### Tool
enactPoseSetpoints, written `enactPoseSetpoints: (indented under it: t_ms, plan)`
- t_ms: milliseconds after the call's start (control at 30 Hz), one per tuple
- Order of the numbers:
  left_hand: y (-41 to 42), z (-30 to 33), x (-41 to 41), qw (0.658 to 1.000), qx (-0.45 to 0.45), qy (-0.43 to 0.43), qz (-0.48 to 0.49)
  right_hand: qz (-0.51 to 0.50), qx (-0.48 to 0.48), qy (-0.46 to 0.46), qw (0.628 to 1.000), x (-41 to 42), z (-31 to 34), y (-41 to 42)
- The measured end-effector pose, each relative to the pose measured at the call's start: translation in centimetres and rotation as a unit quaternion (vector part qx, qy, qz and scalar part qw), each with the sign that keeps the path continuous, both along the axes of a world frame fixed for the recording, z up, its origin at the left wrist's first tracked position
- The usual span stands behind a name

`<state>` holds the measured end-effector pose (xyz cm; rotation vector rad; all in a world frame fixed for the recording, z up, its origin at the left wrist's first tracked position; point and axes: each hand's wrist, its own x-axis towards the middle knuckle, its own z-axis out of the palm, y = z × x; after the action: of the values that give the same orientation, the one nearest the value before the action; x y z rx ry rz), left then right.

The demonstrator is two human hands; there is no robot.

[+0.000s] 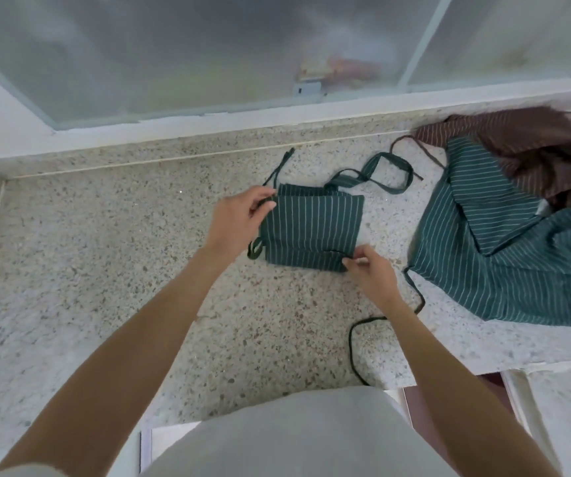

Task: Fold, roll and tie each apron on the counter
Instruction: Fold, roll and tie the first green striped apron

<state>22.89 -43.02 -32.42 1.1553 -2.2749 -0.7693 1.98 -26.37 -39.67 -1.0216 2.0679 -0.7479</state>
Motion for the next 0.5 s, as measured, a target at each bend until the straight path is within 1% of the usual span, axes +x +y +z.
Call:
enactPoseSetpoints:
  t_ms: [67, 167, 267, 367, 400, 467, 500]
  plan:
    - [-2.3, -1.0, -1.8, 1.0, 0.016, -0.022, -0.005, -0.029, 0.023, 0.003, 0.999, 0.0, 0.1, -0.2]
    - [-4.9, -2.7, -4.5, 0.998, 0.053, -0.025, -0.029, -0.067, 0.043, 0.01, 0.997, -0.6, -0.2, -0.2]
    - [-6.5, -4.4, -6.3, 0.996, 0.069, -0.037, -0.052, -0.089, 0.061, 0.014, 0.994, -0.8, -0.6, -0.5]
    - [-7.7, -6.5, -7.0, 0.993, 0.086, -0.061, -0.055, -0.095, 0.079, 0.041, 0.992, -0.7, -0.9, -1.0]
    - [-8.0, -7.2, -7.2, 0.991, 0.087, -0.08, -0.06, -0.103, 0.076, 0.048, 0.991, -0.7, -1.0, -1.0]
    - [-8.3, -8.2, -7.5, 0.987, 0.057, -0.125, -0.084, -0.126, 0.068, 0.051, 0.988, -0.5, -1.1, -1.0]
    - [-8.1, -8.2, -7.7, 0.985, 0.041, -0.133, -0.101, -0.14, 0.064, 0.044, 0.987, -0.5, -1.2, -1.0]
